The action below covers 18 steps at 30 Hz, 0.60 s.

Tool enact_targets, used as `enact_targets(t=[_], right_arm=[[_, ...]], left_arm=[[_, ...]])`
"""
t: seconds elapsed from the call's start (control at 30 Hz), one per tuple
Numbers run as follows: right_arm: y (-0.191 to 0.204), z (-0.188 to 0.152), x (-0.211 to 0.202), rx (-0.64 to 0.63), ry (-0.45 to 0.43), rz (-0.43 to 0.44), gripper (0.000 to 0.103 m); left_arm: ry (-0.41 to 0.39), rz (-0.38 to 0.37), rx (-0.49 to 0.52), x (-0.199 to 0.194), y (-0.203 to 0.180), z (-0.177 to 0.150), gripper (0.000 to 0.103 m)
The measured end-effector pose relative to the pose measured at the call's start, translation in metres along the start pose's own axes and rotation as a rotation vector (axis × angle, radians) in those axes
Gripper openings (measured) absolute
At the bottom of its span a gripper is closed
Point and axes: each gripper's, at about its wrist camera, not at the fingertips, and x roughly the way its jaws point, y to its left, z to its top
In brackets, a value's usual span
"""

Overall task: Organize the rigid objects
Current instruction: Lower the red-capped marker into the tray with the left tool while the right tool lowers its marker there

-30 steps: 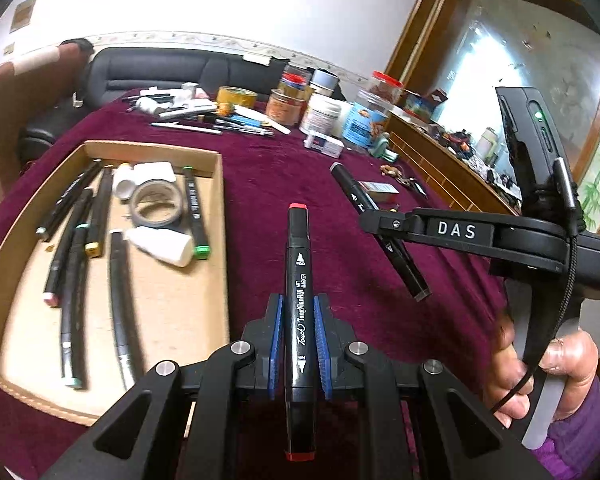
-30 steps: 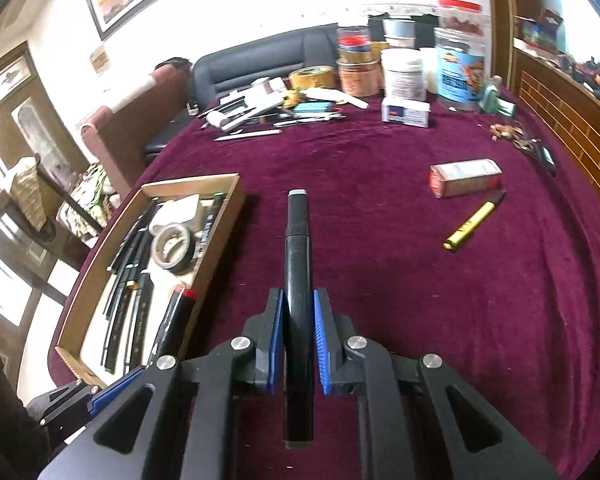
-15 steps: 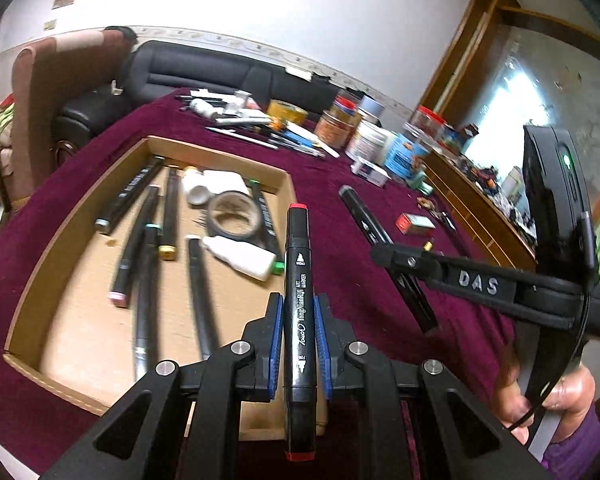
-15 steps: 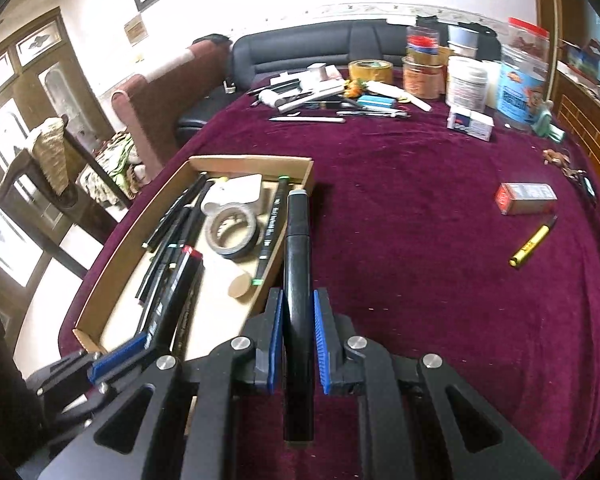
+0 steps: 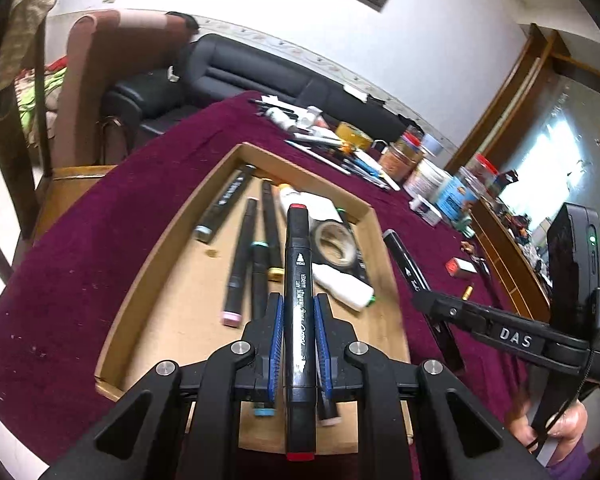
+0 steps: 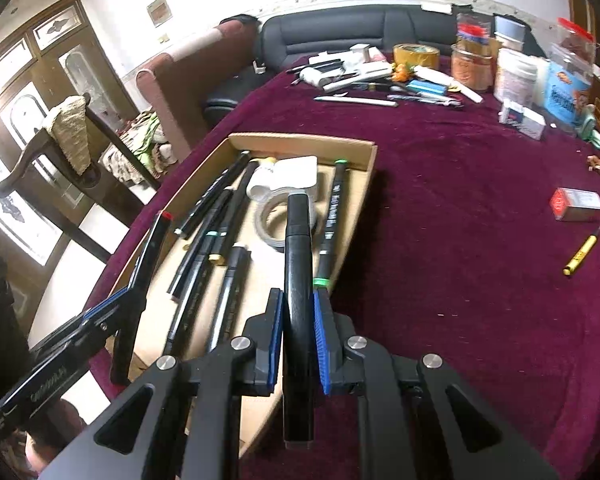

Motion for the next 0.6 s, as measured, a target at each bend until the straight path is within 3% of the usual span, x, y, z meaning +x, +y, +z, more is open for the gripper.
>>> enact_targets(t=[0.17,0.6], right_arm=[[0.015,0.003,0.016,-0.018,0.043,0.048,0.015],[0.042,-0.003,0.064,-0.067,0.166,0.058,0.015]], left_arm=[[0.013,0.031,-0.037,0.006,0.017,0.002,0.015],[0.078,0.074,-0.069,0.031,0.04,0.008,0.015]])
